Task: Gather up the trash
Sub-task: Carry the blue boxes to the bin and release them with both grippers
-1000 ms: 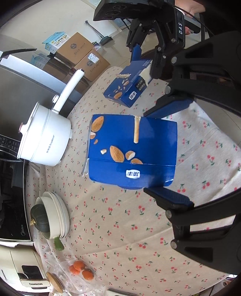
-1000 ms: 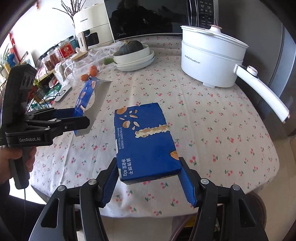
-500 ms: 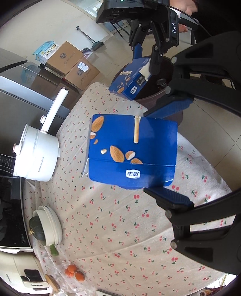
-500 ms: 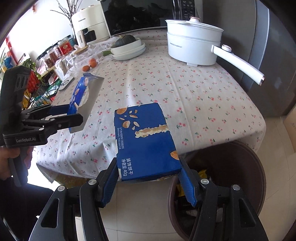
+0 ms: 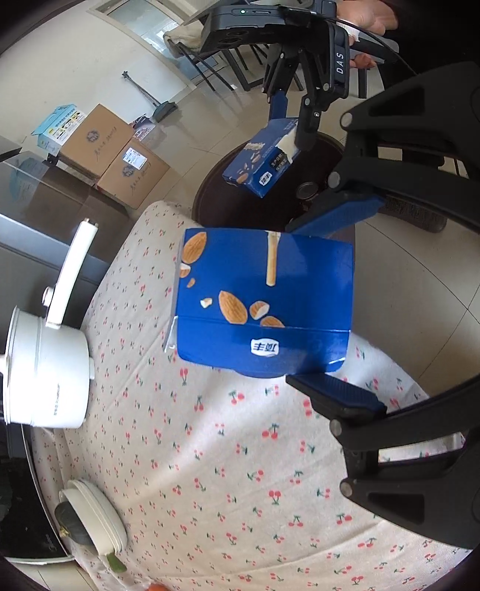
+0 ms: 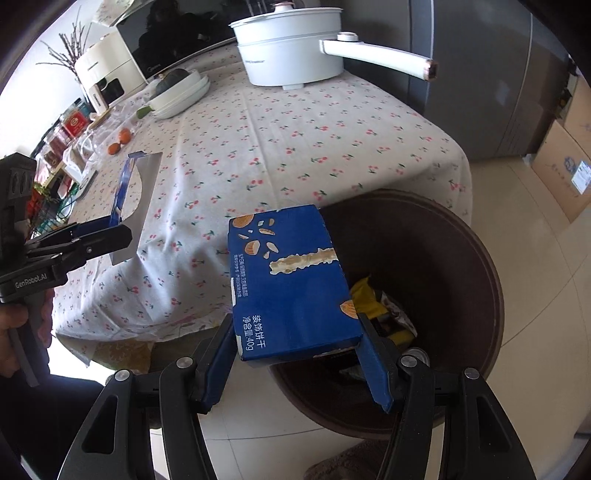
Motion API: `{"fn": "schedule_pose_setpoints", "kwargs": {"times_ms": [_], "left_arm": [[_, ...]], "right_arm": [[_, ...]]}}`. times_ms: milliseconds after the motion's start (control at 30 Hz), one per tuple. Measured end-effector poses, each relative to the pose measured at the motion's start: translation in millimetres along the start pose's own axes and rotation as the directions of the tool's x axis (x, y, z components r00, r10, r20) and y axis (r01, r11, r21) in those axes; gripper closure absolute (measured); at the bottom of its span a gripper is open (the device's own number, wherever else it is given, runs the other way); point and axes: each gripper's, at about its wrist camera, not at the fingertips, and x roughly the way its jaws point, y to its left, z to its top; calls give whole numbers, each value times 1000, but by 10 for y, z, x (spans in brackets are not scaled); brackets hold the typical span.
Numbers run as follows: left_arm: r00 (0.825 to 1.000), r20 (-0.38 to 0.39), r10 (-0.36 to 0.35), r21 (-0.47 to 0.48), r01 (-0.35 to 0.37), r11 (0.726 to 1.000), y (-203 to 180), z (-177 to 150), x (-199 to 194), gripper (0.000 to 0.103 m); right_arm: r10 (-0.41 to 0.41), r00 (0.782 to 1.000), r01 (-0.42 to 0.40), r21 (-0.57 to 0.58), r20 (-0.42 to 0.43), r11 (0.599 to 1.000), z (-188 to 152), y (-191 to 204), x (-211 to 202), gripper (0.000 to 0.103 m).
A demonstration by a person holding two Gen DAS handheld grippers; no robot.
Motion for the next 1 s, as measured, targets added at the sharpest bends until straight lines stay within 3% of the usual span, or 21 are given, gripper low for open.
{"fn": "schedule_pose_setpoints", "kwargs": {"times_ms": [433, 533, 600, 1000], "left_arm": [[995, -60, -78, 115, 85, 990, -733, 58, 568, 30], [996, -65, -64, 146, 73, 987, -837, 53, 642, 23], [997, -74, -23, 147, 34, 989, -873, 48, 690, 7], [996, -78, 51, 172, -37, 984, -827, 13, 718, 1]], "right_arm": [[-51, 998, 54, 152, -23, 987, -397, -867, -142, 40], [-56, 998, 60, 171, -28, 983, -433, -989, -149, 40], [-59, 998, 64, 179, -31, 982, -443, -1027, -147, 40], [-79, 997, 81, 174, -14, 981, -411, -1010, -141, 37]]}}
